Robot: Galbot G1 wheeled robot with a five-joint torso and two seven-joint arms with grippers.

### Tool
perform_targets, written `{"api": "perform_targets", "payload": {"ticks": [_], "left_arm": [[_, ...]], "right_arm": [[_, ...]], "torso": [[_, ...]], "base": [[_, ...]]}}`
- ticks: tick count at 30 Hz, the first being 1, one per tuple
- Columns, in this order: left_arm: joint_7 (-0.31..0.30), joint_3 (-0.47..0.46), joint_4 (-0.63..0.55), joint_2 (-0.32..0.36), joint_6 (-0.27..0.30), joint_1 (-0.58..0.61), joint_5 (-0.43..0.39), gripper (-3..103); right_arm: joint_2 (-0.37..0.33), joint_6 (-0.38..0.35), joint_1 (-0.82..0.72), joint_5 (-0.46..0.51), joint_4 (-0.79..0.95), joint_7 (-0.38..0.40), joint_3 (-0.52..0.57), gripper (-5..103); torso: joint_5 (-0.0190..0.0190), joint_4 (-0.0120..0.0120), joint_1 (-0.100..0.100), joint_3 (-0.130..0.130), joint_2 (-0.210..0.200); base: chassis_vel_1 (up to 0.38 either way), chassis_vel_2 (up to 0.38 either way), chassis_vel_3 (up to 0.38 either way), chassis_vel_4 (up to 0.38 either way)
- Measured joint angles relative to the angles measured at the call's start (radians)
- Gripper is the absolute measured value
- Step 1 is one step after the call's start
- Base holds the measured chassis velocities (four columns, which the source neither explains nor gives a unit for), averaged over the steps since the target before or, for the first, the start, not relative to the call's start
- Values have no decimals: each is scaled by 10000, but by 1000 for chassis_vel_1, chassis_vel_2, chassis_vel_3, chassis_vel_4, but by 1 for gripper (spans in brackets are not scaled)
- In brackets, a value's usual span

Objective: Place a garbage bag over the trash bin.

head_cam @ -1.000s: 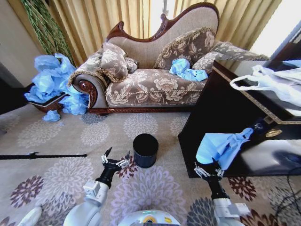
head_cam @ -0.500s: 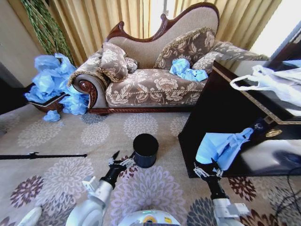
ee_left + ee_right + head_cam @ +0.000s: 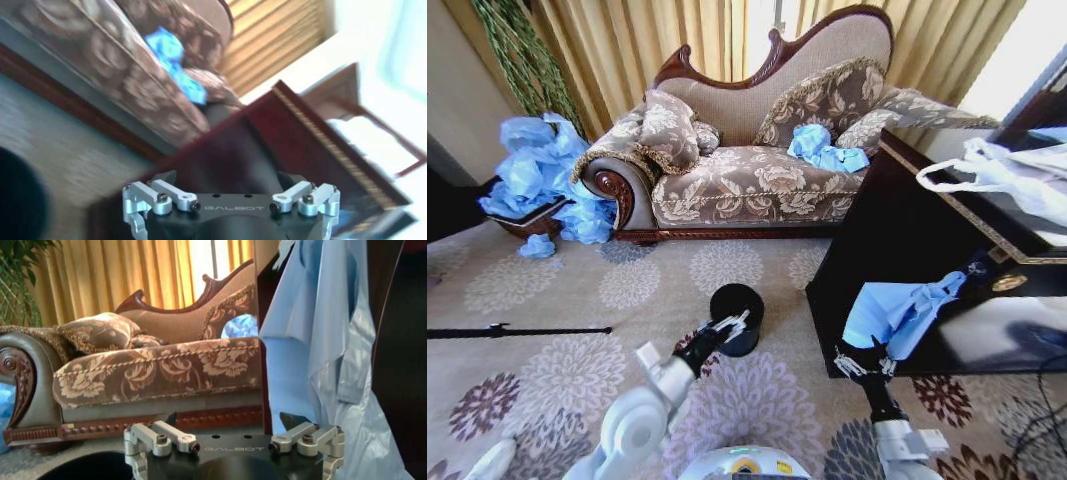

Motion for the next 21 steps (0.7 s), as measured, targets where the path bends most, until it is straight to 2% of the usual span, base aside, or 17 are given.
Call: {"api": "perform_targets", "payload": {"ticks": [2, 3, 5, 7, 8, 11, 16, 19, 21], "left_arm": [[-642, 727, 151, -78, 239, -923, -1189, 100], [-642, 727, 151, -78, 239, -923, -1189, 100], [-1078, 1402, 447, -316, 324, -1706, -1792, 100], [-1198, 2022, 841, -659, 338, -2380, -1908, 100], [-1198, 2022, 841, -659, 338, -2380, -1908, 100], [-1285, 2703, 1389, -1386, 362, -3120, -2121, 100], [-1296, 3142, 1888, -1938, 412, -3548, -2394, 100], [-1511, 3580, 2025, -2384, 651, -3779, -3344, 100], [-1557, 3701, 2025, -2453, 664, -3799, -3495, 100]], "right_arm": [[87, -3, 17, -123, -69, 15, -52, 100], [87, -3, 17, -123, -69, 15, -52, 100], [120, -3, 10, -169, -101, 28, -64, 100], [121, -4, 7, -178, -123, 49, -41, 100], [121, -4, 7, -178, -123, 49, -41, 100], [128, -14, 82, -182, -163, 146, 5, 100], [182, -17, 157, -230, -245, 179, -1, 100], [230, -17, 205, -272, -326, 195, -18, 100], [235, -19, 213, -273, -348, 198, -18, 100]], "torso": [[0, 1, 0, 0, 0], [0, 1, 0, 0, 0], [0, -1, 0, 0, 0], [2, -2, 0, 0, 0], [2, -2, 0, 0, 0], [1, 1, 0, 0, -1], [0, 0, 0, 0, -1], [1, 0, 0, -1, -1], [1, 0, 0, -1, 0]], "base": [[0, 0, 0, 0], [0, 0, 0, 0], [0, 0, 0, 0], [0, 0, 0, 0], [0, 0, 0, 0], [0, 0, 0, 0], [0, 0, 0, 0], [0, 0, 0, 0], [0, 0, 0, 0]]}}
